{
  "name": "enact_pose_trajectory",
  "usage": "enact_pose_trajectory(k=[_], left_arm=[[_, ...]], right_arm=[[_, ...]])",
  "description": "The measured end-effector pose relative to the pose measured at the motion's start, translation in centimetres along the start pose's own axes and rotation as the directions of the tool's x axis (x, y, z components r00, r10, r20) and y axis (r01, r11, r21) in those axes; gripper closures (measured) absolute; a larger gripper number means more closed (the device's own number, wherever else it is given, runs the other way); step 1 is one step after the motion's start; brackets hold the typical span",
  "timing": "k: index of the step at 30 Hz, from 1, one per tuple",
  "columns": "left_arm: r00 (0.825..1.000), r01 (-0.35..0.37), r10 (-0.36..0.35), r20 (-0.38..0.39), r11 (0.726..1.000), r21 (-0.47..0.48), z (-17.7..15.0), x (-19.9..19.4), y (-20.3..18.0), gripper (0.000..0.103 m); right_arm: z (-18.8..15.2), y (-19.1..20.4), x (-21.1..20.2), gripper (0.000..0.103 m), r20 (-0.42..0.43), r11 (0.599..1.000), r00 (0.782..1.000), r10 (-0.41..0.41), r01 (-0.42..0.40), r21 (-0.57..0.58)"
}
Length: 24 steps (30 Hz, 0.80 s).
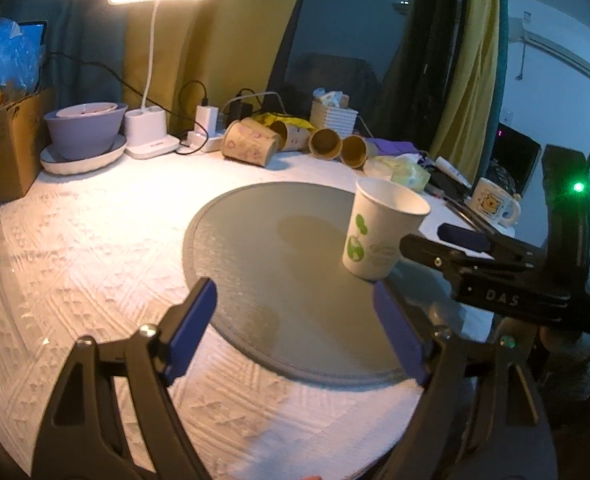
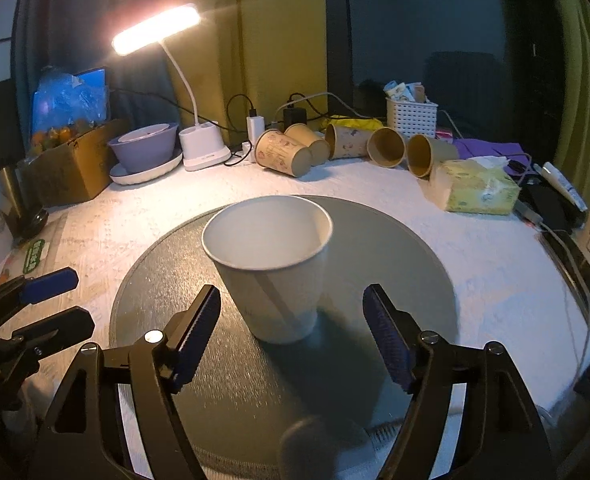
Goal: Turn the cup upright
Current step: 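Lower the upright cup onto the grey mat with the right gripper and open it, then withdraw the right gripper up and away from the cup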
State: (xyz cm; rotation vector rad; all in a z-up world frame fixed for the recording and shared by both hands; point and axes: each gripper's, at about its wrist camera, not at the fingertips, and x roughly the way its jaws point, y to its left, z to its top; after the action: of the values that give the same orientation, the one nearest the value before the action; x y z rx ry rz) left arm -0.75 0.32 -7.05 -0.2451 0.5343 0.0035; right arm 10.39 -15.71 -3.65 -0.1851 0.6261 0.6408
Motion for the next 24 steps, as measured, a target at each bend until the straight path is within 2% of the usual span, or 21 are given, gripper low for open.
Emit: enact_pose_trajectory(k=[5,8,24], left_arm=[[1.000,0.003,-0.003,0.002,1.000,0.025,-0.1,-0.3,-0.9,0.020],[1.000,0.005,-0.005,0.011,0.999,0.037,0.1,-0.5,-1.5,0.009],[0.992,-0.006,-0.010,0.129,0.992,0.125,1.7,-3.8,-4.7,0.008]], right_arm=[[-0.7,-0.2,-1.5,0.026,-0.004,1.000,1.000,-0.010,0.010,0.007],[-0.8,-0.2,-2.4,0.026,-0.002,1.000,1.000,-0.015,0.015,0.009],[0.0,-0.4,-7.7,0.026,0.071,0.999,0.997,-0.030,0.029,0.017]])
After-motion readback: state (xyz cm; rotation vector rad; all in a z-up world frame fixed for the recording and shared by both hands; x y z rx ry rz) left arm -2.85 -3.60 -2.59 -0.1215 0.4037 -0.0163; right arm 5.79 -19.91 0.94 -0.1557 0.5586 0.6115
